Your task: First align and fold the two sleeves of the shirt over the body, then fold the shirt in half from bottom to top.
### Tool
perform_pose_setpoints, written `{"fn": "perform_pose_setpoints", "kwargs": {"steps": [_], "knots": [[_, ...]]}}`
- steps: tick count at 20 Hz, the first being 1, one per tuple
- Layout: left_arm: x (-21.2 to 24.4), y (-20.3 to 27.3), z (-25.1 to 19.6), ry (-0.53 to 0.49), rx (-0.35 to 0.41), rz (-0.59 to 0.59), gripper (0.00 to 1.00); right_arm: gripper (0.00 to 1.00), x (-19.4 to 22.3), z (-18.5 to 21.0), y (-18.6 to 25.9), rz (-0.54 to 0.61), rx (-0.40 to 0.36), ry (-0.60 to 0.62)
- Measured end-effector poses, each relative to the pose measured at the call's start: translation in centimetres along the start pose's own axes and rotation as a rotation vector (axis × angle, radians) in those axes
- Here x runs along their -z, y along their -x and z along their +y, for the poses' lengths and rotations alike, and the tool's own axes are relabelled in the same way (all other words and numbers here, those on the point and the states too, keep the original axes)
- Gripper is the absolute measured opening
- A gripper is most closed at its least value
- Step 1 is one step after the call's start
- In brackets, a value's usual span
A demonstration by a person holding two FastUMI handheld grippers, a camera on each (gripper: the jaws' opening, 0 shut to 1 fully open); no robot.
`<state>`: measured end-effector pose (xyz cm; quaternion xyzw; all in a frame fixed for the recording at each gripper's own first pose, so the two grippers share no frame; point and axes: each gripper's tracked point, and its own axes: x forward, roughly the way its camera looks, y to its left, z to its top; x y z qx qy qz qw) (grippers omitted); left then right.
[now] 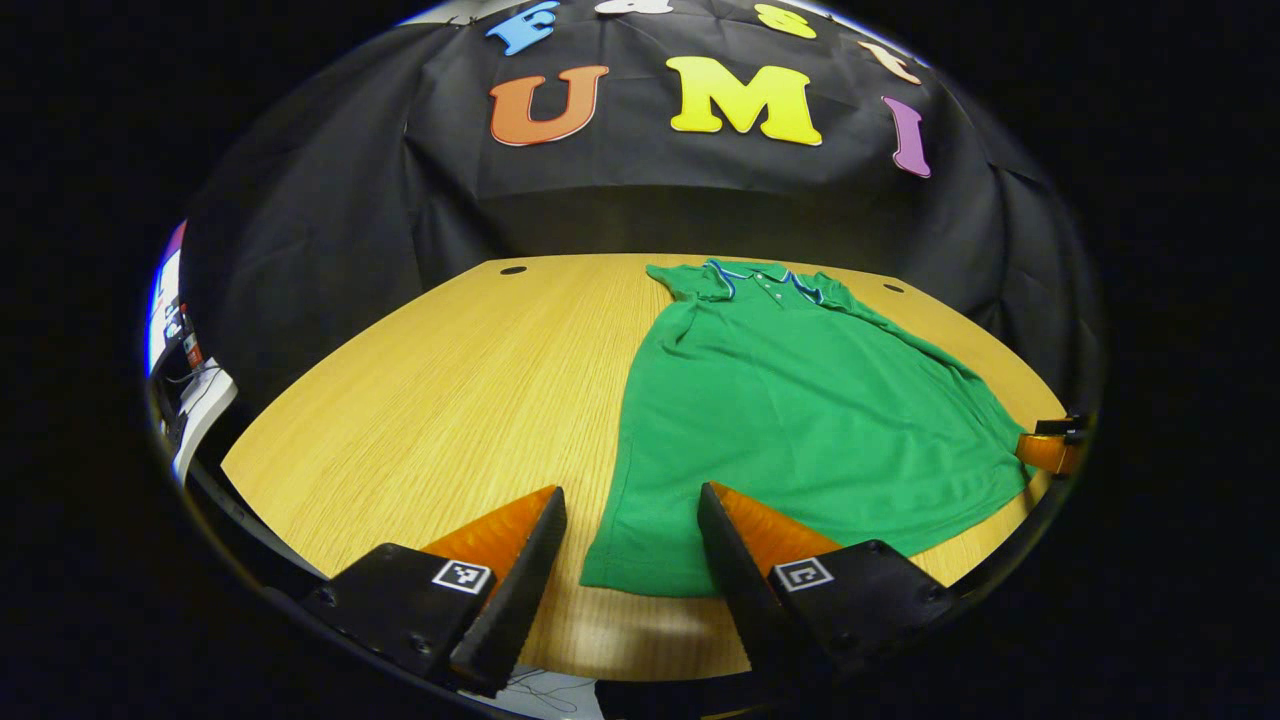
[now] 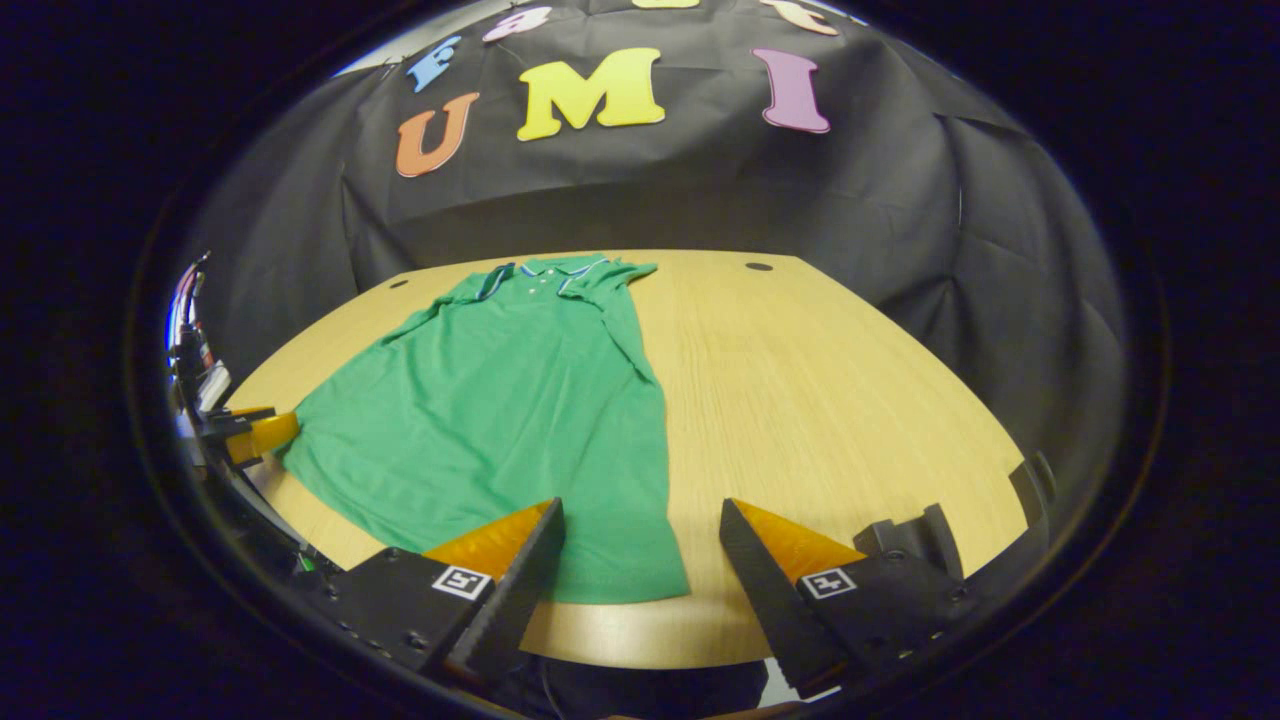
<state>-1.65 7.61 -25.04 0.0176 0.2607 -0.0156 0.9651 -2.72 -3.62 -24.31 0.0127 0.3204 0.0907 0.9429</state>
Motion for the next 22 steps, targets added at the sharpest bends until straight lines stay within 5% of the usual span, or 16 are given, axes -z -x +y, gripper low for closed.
{"fn": "perform_pose_setpoints", "kwargs": {"steps": [2,4,5,6,9,16,22], "knots": [[0.0,0.2,-0.1,0.002,-0.006,-0.004,0.75,0.94,0.0,0.4,-0.5,-0.001,-0.022,0.002],[0.1,0.1,-0.5,-0.009,0.007,-0.004,0.60,0.78,-0.2,0.3,-1.0,0.007,-0.033,-0.016],[0.1,0.0,-0.6,-0.010,0.014,-0.005,0.46,0.60,-0.4,0.5,-1.1,-0.001,-0.042,-0.021],[0.0,0.0,-0.8,-0.011,0.024,-0.006,0.37,0.53,-0.6,1.0,-1.7,-0.004,-0.082,-0.013],[-0.4,-0.5,-1.3,0.014,0.037,-0.019,0.05,0.01,-1.2,2.2,-2.6,-0.013,-0.199,-0.063],[-3.0,-0.7,-2.0,0.087,0.088,-0.082,0.03,0.00,-4.0,1.3,-1.7,-0.042,-0.227,-0.115],[-10.1,-0.1,-3.3,0.040,0.103,-0.235,0.03,0.01,-10.4,1.3,-0.2,-0.157,-0.220,-0.052]]}}
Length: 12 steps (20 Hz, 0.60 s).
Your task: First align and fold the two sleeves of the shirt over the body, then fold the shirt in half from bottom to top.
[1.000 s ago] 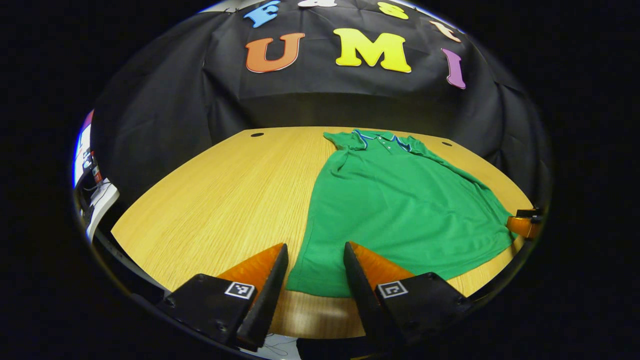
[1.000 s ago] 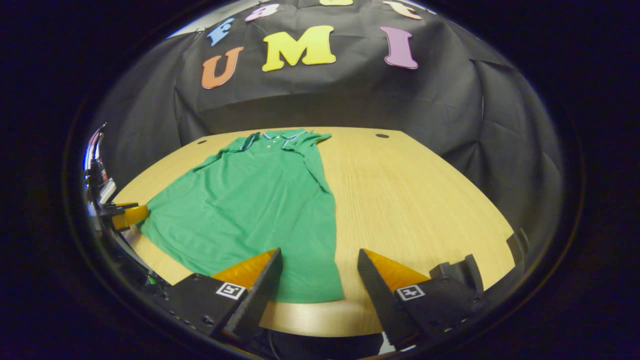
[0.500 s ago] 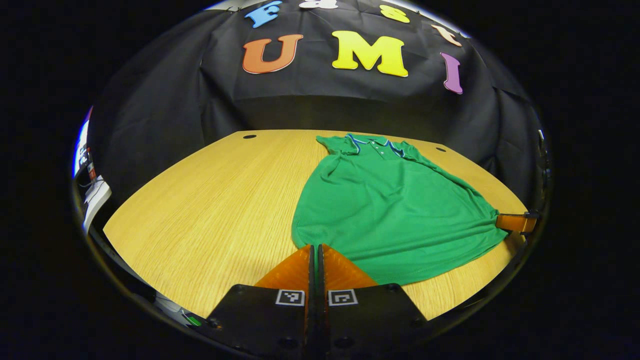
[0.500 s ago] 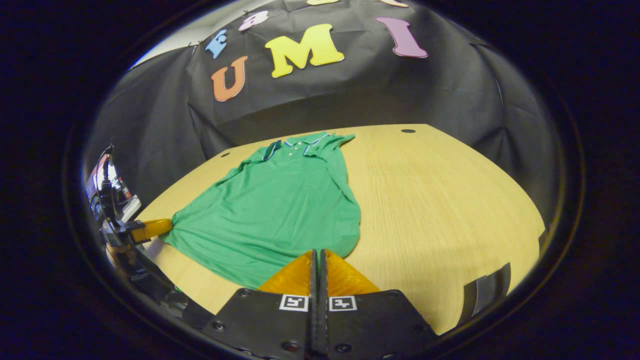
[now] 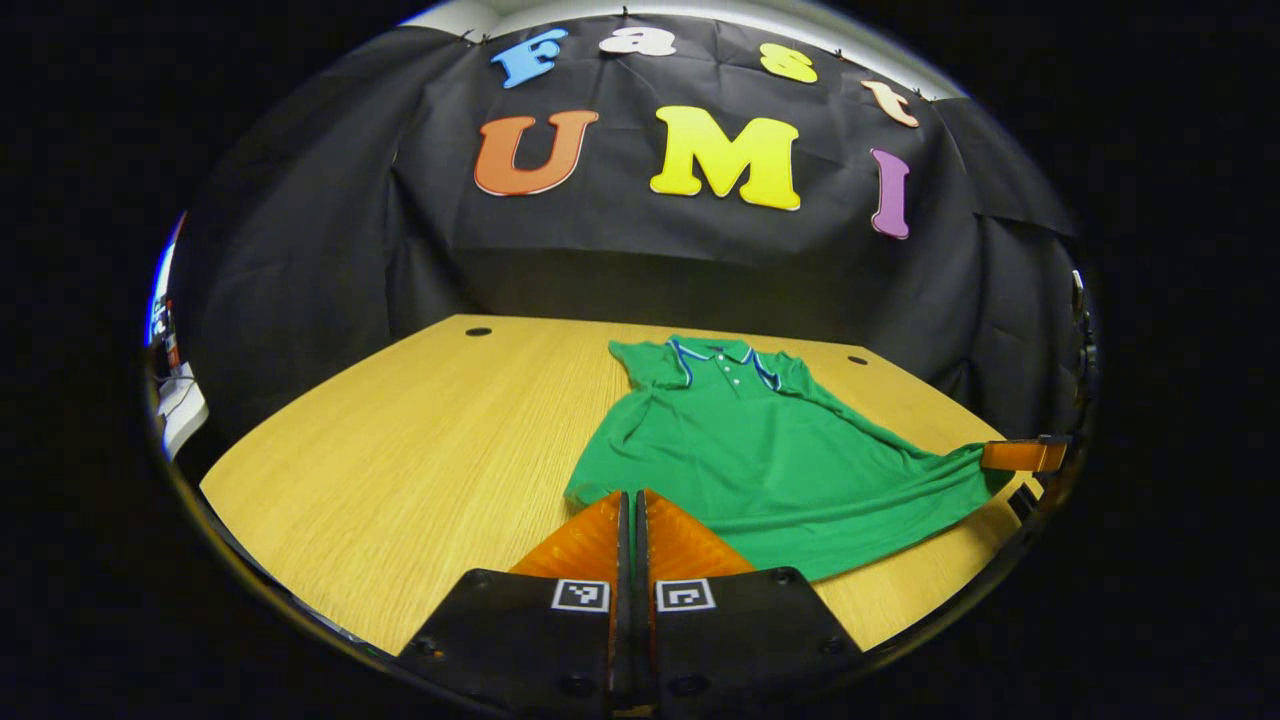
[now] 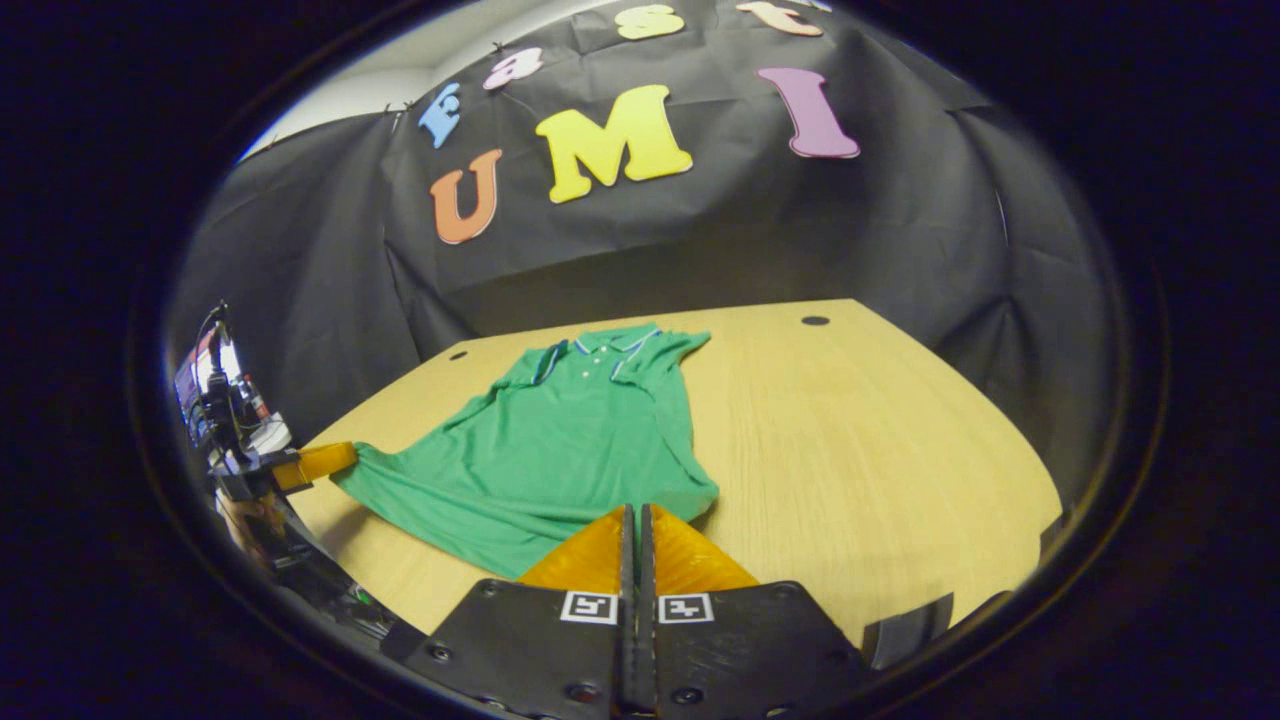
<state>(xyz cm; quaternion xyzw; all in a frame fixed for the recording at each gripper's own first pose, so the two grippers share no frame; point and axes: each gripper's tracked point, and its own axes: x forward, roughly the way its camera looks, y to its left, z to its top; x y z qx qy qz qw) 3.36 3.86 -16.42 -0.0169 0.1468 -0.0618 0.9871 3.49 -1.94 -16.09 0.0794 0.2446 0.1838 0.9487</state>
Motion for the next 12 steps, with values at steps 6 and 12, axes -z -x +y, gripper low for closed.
{"fn": "perform_pose_setpoints", "kwargs": {"steps": [6,12], "knots": [[-9.5,-3.8,-1.0,-0.031,0.024,-0.182,0.03,0.00,-8.9,0.5,-3.0,-0.136,0.010,0.063],[-14.1,-10.7,-0.7,-0.036,0.011,-0.249,0.03,0.00,-15.9,0.1,-8.8,-0.177,0.053,0.117]]}}
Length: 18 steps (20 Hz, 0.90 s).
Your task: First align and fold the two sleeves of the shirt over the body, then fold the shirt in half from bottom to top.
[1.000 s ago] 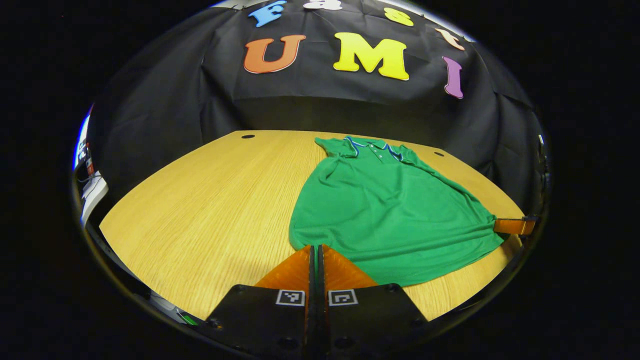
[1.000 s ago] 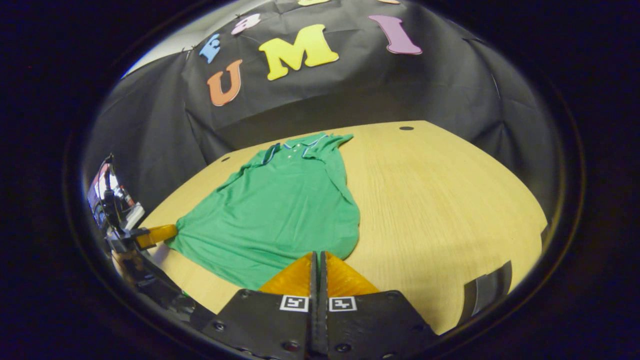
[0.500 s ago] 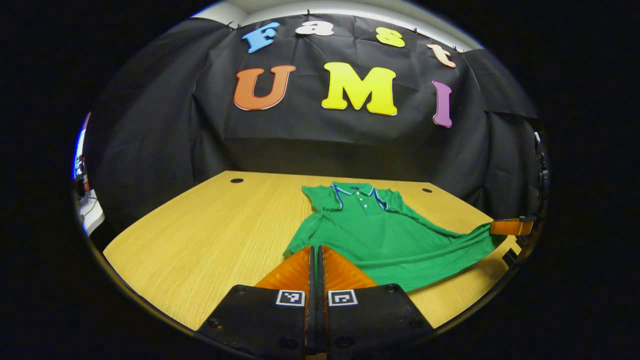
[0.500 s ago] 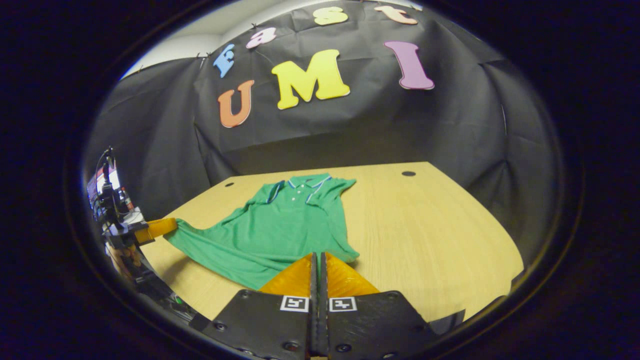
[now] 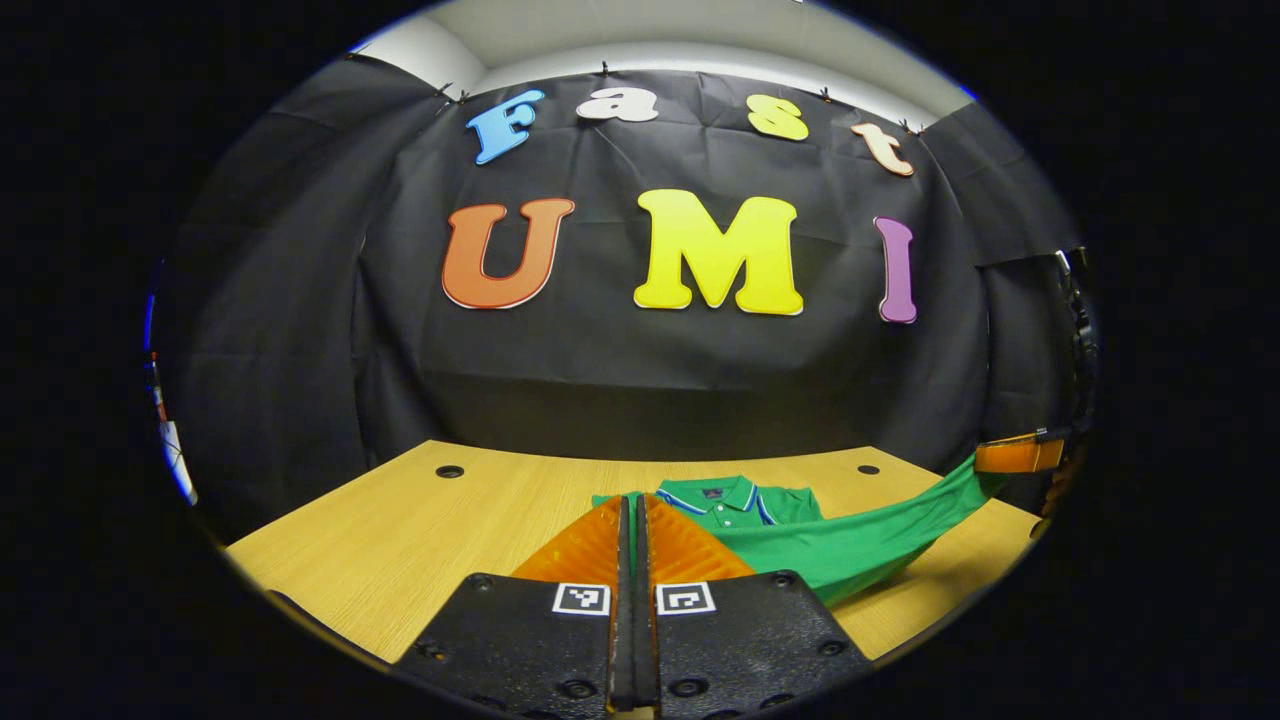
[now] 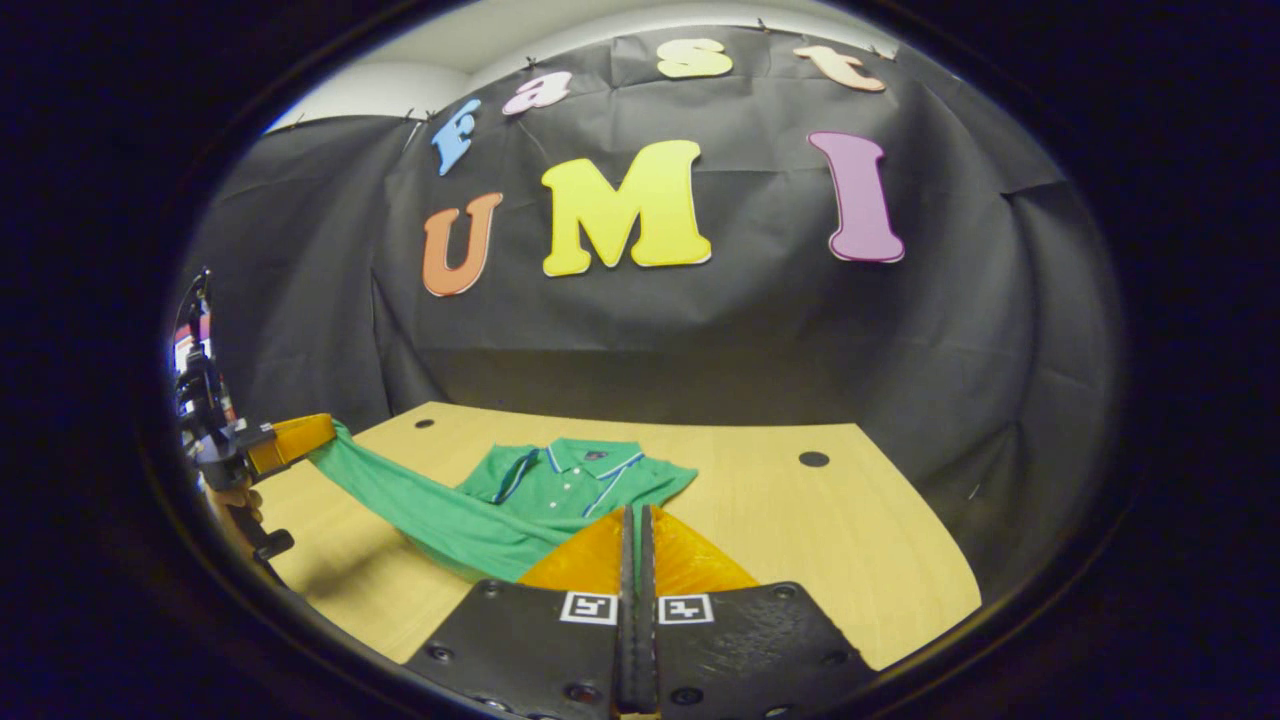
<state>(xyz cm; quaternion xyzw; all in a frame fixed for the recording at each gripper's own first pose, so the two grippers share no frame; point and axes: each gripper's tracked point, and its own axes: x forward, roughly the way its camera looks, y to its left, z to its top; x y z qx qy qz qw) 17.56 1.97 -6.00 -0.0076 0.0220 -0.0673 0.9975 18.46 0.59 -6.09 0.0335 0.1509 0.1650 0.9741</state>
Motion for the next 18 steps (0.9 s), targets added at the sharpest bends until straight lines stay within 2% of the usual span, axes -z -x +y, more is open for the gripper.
{"fn": "perform_pose_setpoints", "kwargs": {"steps": [1,2,4,7,8,10,12,14,18], "knots": [[-0.3,-1.4,0.2,-0.007,-0.001,-0.005,0.03,0.02,-0.8,-0.1,-1.1,-0.007,0.002,0.006],[-0.6,-2.9,0.4,-0.013,0.000,-0.015,0.03,0.00,-1.6,-0.1,-2.5,-0.014,0.004,0.022],[-0.6,-6.1,0.5,-0.038,0.007,-0.019,0.03,0.00,-2.7,-1.1,-5.2,-0.017,0.049,0.065],[-0.9,-10.8,1.5,-0.082,-0.007,-0.015,0.03,0.00,-4.4,-1.2,-10.8,-0.033,0.077,0.111],[-0.9,-12.3,1.8,-0.090,-0.013,-0.014,0.03,0.00,-4.6,-1.3,-12.6,-0.029,0.088,0.121],[-1.6,-14.7,3.3,-0.121,-0.083,-0.052,0.03,0.00,-4.1,-1.7,-16.4,0.008,0.111,0.112],[-1.9,-17.9,3.0,-0.167,-0.086,-0.086,0.03,0.00,-3.1,-2.0,-20.0,0.051,0.139,0.122],[-0.2,-20.7,2.7,-0.206,-0.071,-0.044,0.02,0.00,-2.2,-2.0,-23.1,0.063,0.147,0.128],[4.3,-24.7,3.0,-0.212,-0.052,0.036,0.02,0.00,-1.7,-4.6,-28.4,0.034,0.223,0.140]]}}
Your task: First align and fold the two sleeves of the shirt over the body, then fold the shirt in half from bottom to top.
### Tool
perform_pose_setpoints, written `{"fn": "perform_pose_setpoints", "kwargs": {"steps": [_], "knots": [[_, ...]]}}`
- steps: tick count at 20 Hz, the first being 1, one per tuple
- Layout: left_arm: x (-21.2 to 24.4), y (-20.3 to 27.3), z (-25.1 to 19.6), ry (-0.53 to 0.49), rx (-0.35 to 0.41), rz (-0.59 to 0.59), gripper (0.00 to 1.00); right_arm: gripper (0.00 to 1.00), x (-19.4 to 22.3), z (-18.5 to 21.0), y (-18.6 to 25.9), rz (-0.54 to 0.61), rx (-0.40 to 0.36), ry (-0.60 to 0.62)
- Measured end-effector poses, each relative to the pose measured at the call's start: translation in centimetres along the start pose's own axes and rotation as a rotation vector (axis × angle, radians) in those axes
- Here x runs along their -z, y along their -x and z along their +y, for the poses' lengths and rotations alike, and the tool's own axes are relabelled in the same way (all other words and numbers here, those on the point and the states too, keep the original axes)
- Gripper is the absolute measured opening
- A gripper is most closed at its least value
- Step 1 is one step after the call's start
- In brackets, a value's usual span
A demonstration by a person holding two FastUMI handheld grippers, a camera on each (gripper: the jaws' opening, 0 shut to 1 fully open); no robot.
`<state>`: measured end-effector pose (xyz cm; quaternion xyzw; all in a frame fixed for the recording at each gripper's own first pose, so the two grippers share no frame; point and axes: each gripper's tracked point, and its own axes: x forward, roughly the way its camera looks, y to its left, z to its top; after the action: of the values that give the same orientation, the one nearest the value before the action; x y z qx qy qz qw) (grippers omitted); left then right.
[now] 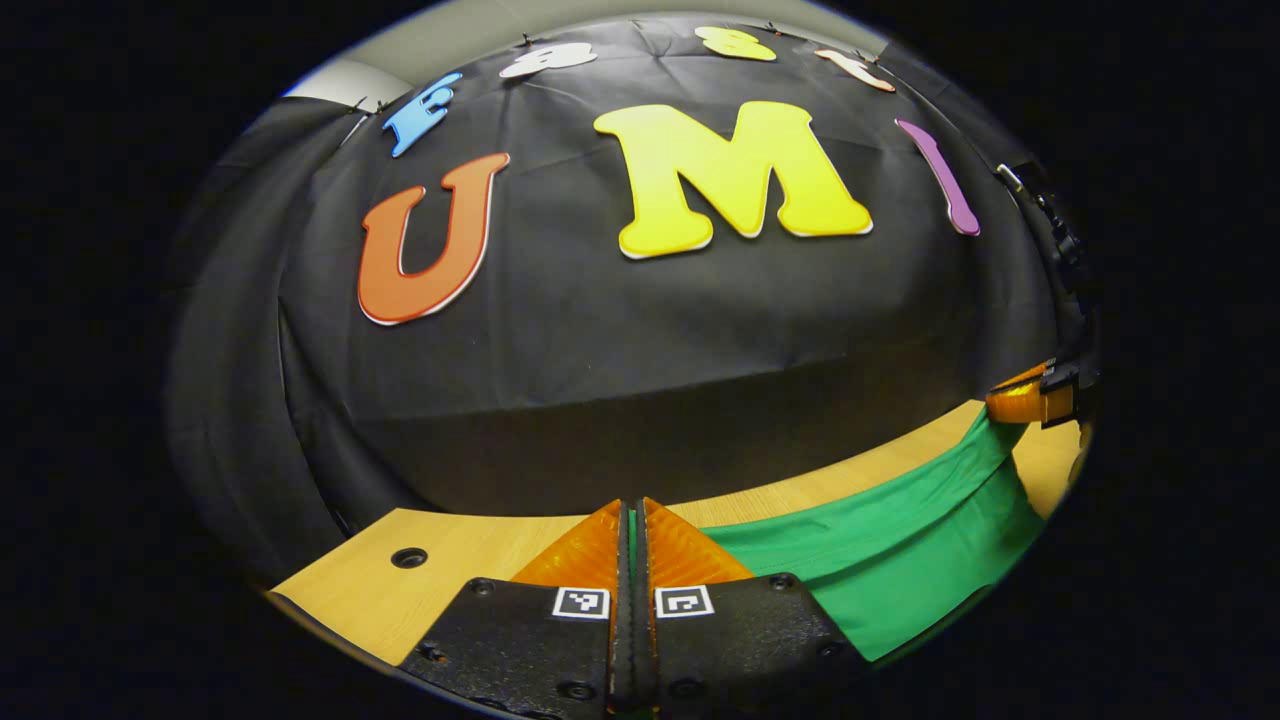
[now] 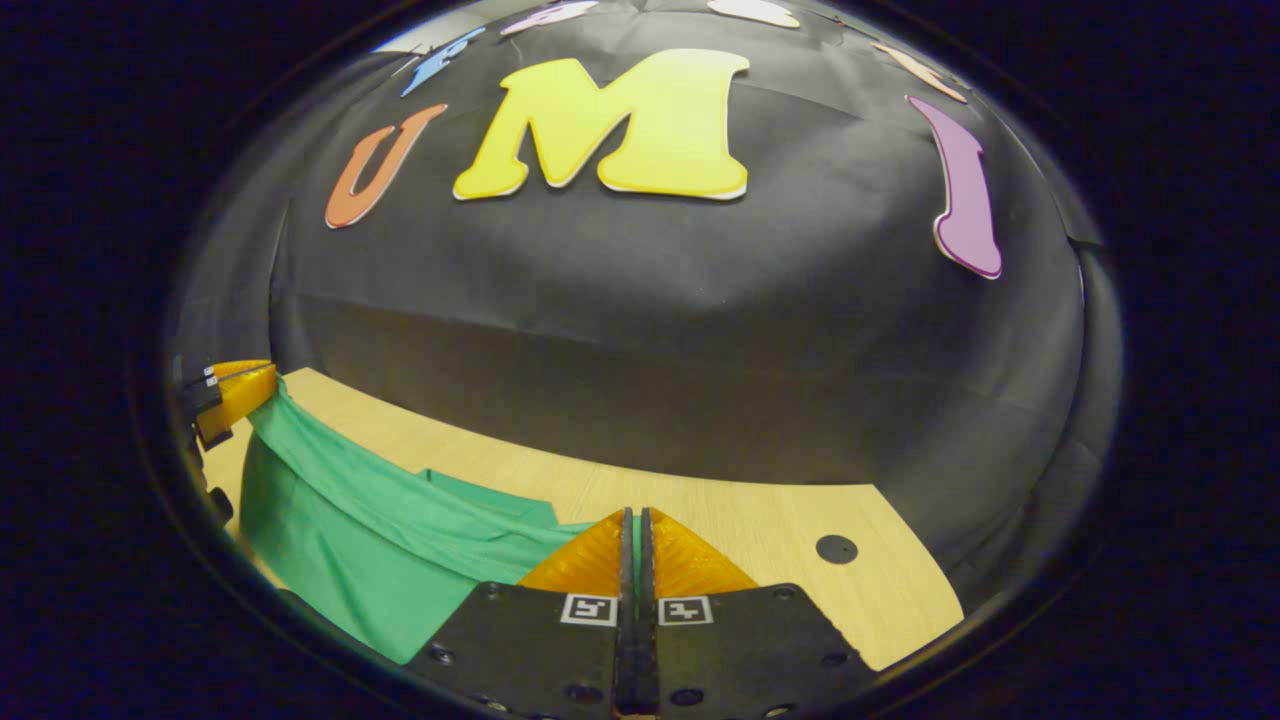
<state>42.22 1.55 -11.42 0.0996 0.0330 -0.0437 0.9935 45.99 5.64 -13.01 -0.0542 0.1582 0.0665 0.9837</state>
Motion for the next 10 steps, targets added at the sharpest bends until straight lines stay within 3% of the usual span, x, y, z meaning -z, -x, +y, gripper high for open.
{"fn": "perform_pose_setpoints", "kwargs": {"steps": [4,6,7,8,9,10], "knots": [[2.6,-2.5,-0.5,0.020,0.023,0.048,0.03,0.00,0.7,-0.5,-3.4,-0.009,0.024,-0.021],[2.2,-2.5,-0.4,0.016,0.012,0.023,0.07,0.04,0.4,-1.4,-4.1,-0.033,0.079,0.022],[2.3,-2.8,-0.6,0.017,0.020,0.024,0.19,0.27,0.4,-1.5,-4.1,-0.038,0.091,0.047],[2.2,-2.7,-0.6,0.021,0.018,0.027,0.24,0.51,0.5,-1.6,-3.9,-0.033,0.094,0.063],[2.3,-2.7,-0.9,0.036,0.039,0.036,0.65,0.74,0.5,-1.9,-3.7,-0.017,0.103,0.079],[2.5,-2.2,-1.5,0.052,0.070,0.053,0.76,0.98,0.7,-2.0,-2.8,-0.012,0.097,0.070]]}}
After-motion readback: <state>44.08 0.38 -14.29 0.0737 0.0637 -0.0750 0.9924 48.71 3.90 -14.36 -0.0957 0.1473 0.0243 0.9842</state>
